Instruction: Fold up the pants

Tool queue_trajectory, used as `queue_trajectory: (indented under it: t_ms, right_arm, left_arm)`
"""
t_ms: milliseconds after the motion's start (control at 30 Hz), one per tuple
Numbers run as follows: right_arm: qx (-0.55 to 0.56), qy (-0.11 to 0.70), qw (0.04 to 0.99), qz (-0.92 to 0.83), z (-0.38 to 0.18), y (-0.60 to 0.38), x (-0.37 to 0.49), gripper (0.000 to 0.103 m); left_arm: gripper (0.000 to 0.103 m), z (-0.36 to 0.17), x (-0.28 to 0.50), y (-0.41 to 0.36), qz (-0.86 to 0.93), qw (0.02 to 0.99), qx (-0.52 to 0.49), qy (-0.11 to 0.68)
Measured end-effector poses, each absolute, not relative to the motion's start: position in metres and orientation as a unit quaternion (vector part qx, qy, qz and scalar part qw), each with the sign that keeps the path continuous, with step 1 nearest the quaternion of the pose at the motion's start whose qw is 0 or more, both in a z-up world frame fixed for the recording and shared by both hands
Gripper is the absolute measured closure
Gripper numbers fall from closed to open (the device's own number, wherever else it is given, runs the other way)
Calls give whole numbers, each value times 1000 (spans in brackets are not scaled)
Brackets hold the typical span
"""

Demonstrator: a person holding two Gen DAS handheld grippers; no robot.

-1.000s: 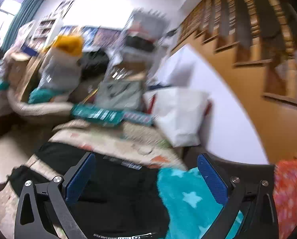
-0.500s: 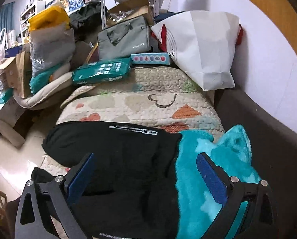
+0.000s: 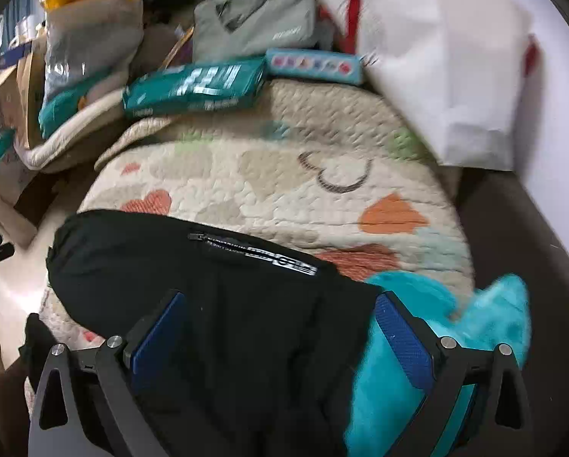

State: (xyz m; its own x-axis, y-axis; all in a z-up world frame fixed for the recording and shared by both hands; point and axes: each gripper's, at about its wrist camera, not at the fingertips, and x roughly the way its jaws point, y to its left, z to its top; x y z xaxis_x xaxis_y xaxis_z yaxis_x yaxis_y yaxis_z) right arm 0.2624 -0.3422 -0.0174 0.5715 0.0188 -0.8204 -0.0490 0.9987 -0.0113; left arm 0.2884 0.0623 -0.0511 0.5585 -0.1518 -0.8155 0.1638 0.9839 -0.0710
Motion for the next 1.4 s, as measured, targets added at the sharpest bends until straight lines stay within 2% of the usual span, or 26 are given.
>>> queue_trajectory:
  t_ms: [367,667,700,733,767,833,867,900,1000,1400]
  right_arm:
    - [-63,498,862,71,-87,-315,337,15]
    - [-71,512,852,81,-113,-328,351,29]
    - [-70,514,851,82,-114,-329,354,30]
    - [-68,515,850,82,-115,-329,355,31]
    - [-67,516,850,83,-116,-329,356,34]
    - [-61,521,846,94,-117,-328,356,57]
    - [-57,526,843,96,-117,-327,355,84]
    - [-60,525,844,90,-116,-327,354,88]
    - [-58,520,847,88,-105,-325,345,93]
    - [-92,500,857,87,-53,-298,267,95]
  left_arm:
    - [19,-122,400,54,-76,857,-30,508]
    - [19,-147,419,36,-101,851,6,516]
    - [24,-147,419,38,-106,848,1,520]
    - [37,-147,418,39,-117,845,-3,522]
    - [45,-145,416,38,-119,847,-1,519]
    - [88,-139,407,33,-122,854,22,506]
    - [88,-138,405,31,-122,855,32,503]
    - [90,-136,402,27,-121,856,41,500]
    - [91,-130,396,25,-118,860,49,494]
    - [91,-69,331,51,-129,886,14,445]
